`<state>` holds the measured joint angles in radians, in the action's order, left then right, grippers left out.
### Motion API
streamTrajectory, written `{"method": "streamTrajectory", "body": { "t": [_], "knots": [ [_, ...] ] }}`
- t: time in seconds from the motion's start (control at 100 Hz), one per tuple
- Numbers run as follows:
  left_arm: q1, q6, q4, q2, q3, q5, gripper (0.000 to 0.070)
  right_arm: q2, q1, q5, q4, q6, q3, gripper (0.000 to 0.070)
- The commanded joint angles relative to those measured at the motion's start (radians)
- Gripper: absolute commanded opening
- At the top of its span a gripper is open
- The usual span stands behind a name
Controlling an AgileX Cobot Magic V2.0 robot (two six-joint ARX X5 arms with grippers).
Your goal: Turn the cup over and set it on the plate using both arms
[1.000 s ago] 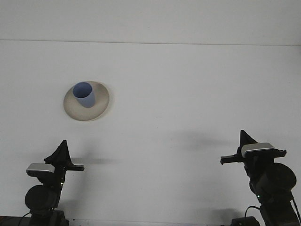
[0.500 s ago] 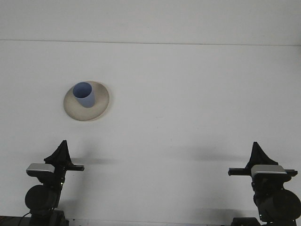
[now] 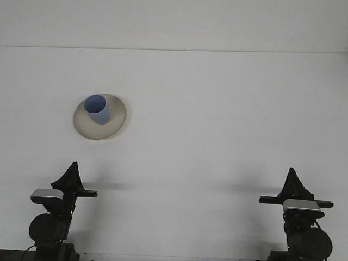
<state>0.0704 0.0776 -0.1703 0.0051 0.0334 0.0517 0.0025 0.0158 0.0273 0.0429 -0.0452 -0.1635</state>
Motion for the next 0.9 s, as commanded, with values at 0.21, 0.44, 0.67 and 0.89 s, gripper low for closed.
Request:
{"method": "streamTrajectory", "body": {
  "t": [0.21, 0.44, 0.67, 0.89],
  "knots": [
    [0.000, 0.006, -0.011, -0.002, -0.019, 0.001, 0.0012, -0.001, 0.003, -0.002, -0.136, 0.031, 0.120, 0.0000],
    [0.000, 0.006, -0.011, -0.002, -0.019, 0.001, 0.0012, -0.001, 0.003, -0.001, -0.154, 0.031, 0.151, 0.0000],
    [0.000, 0.006, -0.011, -0.002, -0.019, 0.001, 0.0011, -0.001, 0.003, -0.001, -0.163, 0.030, 0.151, 0.0000],
    [0.000, 0.006, -0.011, -0.002, -0.019, 0.001, 0.0012, -0.001, 0.003, -0.001, -0.163, 0.030, 0.151, 0.0000]
  ]
}}
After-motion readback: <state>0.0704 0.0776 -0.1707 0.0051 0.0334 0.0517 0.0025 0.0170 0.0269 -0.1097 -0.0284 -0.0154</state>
